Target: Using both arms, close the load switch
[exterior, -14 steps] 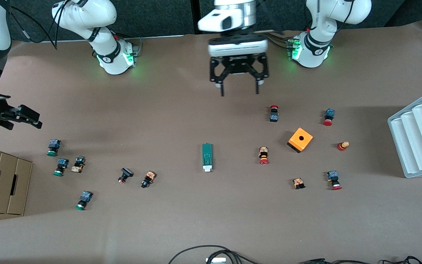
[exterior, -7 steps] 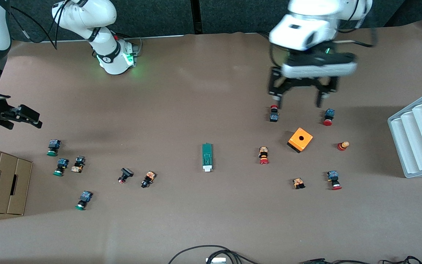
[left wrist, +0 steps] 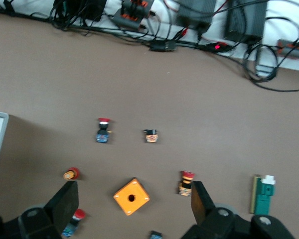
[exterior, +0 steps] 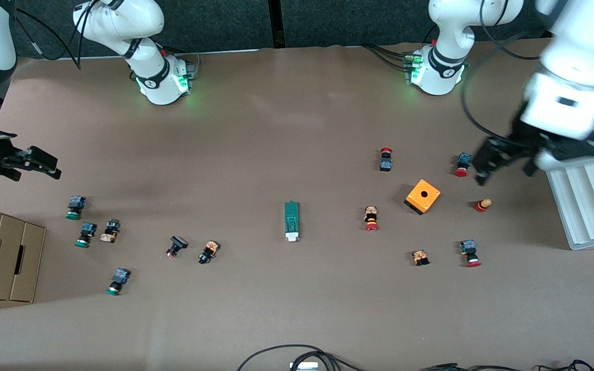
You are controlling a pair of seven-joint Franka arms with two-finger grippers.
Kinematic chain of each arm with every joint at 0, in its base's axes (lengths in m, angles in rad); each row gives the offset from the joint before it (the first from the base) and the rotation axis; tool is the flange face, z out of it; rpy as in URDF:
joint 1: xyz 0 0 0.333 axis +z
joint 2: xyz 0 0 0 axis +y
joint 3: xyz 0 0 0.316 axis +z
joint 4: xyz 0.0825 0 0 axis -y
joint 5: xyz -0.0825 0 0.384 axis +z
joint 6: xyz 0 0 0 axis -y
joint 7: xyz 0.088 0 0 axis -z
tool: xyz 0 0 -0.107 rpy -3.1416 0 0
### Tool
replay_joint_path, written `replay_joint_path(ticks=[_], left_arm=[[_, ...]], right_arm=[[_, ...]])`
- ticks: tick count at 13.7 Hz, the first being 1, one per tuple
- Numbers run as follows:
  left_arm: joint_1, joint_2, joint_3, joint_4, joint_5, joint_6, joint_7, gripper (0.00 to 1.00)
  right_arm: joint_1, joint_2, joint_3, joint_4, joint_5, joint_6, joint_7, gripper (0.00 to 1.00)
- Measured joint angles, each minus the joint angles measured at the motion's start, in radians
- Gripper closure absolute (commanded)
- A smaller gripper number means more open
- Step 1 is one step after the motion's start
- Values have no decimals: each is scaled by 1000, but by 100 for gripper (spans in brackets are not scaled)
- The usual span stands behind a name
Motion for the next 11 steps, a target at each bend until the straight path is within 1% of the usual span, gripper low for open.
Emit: replay_joint_path(ticks=[2,4,6,11], left_arm=[[6,8,88,-2,-45,-33,162,0],[11,10,154,-2,-69,-48,280,0],[12,9,173,-2,-74,-63,318,0],[23,20,173,-4,-74,-115,320,0]], right_arm=[[0,0,2,2,0,0,0,1],[0,0,3,3,0,0,0,1],[0,0,4,5,0,0,0,0],[0,0,6,9,0,0,0,1]])
